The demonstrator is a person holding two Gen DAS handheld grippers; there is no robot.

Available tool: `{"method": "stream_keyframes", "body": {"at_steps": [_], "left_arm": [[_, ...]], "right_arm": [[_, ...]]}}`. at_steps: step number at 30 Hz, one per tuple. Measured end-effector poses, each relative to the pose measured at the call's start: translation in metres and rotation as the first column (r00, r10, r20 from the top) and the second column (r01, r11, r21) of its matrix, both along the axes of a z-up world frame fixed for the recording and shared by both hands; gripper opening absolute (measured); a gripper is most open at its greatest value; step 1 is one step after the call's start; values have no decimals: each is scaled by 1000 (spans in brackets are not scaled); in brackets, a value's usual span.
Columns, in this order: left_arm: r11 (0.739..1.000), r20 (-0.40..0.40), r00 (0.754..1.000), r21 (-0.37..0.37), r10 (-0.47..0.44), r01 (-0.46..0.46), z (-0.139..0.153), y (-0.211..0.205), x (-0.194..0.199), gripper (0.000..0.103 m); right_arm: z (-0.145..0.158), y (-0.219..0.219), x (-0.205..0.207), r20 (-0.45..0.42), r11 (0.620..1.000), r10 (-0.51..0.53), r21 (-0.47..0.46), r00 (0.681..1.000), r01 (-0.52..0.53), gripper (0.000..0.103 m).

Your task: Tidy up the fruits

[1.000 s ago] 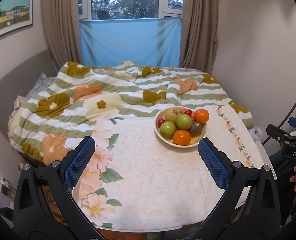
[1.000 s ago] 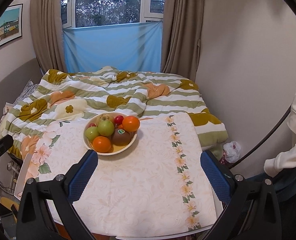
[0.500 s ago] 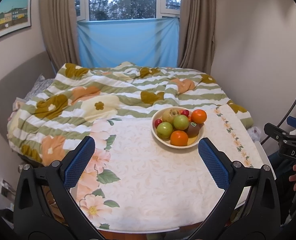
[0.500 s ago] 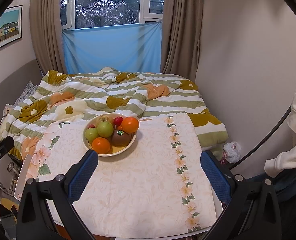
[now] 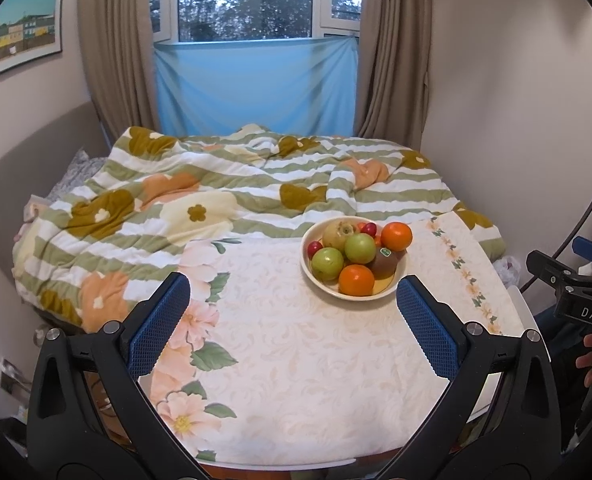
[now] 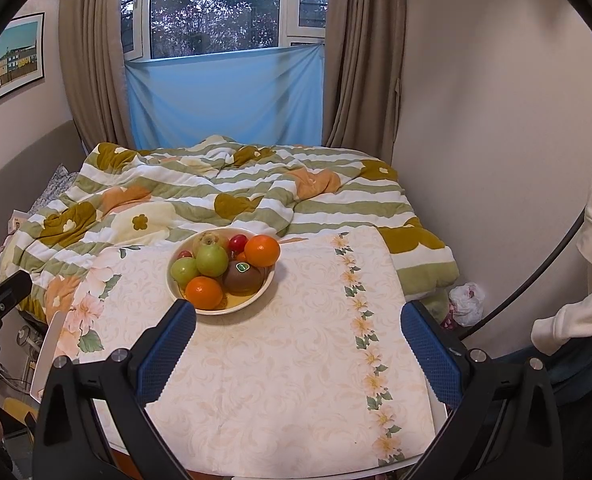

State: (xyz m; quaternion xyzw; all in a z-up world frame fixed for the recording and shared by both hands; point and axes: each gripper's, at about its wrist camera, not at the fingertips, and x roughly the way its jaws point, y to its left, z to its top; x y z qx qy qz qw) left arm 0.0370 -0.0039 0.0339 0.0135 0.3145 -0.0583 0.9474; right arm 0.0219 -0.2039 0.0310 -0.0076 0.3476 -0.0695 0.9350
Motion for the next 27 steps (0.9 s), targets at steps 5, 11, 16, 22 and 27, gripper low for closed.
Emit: {"method": "stream_keyframes", "body": {"at_steps": [5,11,16,22,27], "left_arm": [[1000,-4,1000,-6,-1,0,0,1,2,103],[1000,-12,1000,7,10,-10,-1,3,5,103],[999,-2,1000,29,19,-19,-1,1,6,103],[999,-13,1000,27,19,-19,-3,2,10,103],[999,-24,999,43,26,-25,-7,2,15,103]], "right_arm": [[1,1,2,-1,1000,-1,0,1000,1,102],[3,0,4,-1,1000,-4,2,1000,4,102],[3,0,5,0,1000,-4,3,1000,4,102],[3,0,5,-3,1000,-3,5,1000,3,102],[0,-3,11,-15,1000,-2,11,1000,2,102]]}}
